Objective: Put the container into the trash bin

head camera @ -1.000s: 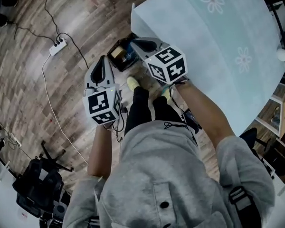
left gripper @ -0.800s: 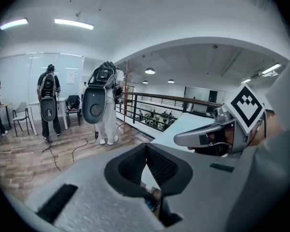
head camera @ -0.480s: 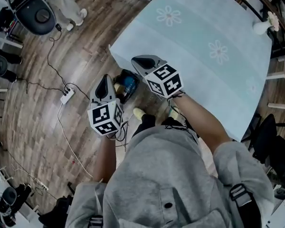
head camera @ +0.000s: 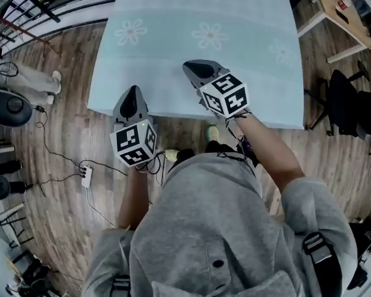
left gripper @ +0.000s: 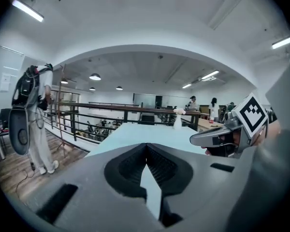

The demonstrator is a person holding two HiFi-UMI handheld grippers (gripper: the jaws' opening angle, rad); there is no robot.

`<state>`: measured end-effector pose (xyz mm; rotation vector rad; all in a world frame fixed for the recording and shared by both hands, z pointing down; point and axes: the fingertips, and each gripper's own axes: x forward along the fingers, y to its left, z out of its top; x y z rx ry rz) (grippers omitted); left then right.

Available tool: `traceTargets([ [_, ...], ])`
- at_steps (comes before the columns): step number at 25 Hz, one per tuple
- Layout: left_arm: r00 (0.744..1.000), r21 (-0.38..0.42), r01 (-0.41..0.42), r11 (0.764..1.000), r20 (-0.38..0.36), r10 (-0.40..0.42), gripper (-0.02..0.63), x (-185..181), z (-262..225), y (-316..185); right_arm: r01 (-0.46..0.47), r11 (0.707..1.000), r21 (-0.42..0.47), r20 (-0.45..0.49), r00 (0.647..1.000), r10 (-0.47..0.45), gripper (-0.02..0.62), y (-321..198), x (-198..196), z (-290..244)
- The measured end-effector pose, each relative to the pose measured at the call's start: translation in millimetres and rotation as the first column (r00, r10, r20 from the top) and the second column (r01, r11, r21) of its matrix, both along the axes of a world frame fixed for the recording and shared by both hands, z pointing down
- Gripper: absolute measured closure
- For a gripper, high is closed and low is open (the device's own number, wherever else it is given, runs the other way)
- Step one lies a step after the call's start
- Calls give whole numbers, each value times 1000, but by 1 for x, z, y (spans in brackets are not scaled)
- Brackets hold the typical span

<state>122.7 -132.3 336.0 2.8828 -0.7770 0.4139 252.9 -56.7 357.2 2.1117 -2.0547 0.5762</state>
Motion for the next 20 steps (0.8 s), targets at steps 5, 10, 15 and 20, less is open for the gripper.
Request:
traceTargets([
  [5,981,17,-194,981,2,194,586,93,0,57,-258,966,2,19,966,258,566,101,89,11],
  [10,956,17,-294,956,5,294,586,151,4,87,-417,909,4,27,908,417,566,158,140,23],
  [15,949,40,-314,949,14,313,586,178,-11,142,-438,898,27,-5,899,439,566,214,166,8],
  [20,954,41,-301,953,21,300,586,166,-14,146,-424,905,34,-31,905,425,566,215,157,1],
])
